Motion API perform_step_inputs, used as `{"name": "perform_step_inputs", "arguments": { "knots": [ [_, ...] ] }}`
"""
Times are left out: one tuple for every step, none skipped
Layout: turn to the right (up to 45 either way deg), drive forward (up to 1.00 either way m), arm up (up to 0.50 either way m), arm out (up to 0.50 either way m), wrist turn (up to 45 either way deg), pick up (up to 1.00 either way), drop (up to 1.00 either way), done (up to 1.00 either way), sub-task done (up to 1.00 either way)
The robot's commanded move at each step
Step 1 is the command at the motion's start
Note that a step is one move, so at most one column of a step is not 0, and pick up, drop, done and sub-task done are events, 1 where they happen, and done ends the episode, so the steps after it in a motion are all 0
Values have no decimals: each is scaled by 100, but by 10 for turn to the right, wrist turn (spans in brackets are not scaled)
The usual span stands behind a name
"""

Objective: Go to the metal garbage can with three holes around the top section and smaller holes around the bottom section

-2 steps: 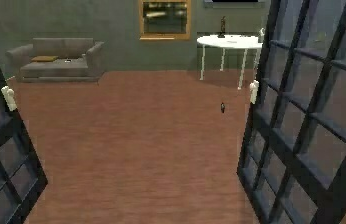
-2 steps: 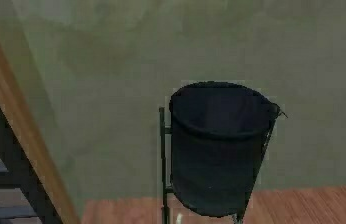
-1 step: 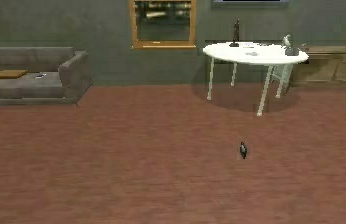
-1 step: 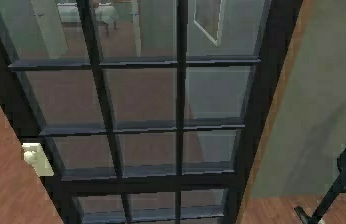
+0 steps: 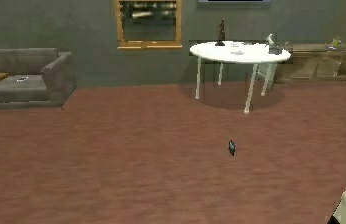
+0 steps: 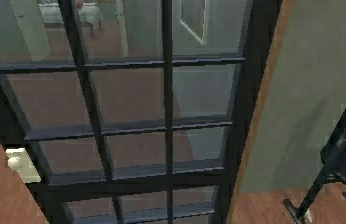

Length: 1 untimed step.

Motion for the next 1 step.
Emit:
{"name": "perform_step_inputs", "arguments": {
  "knots": [
    [0,65,0,0,0,0,0,0,0]
  ]
}}
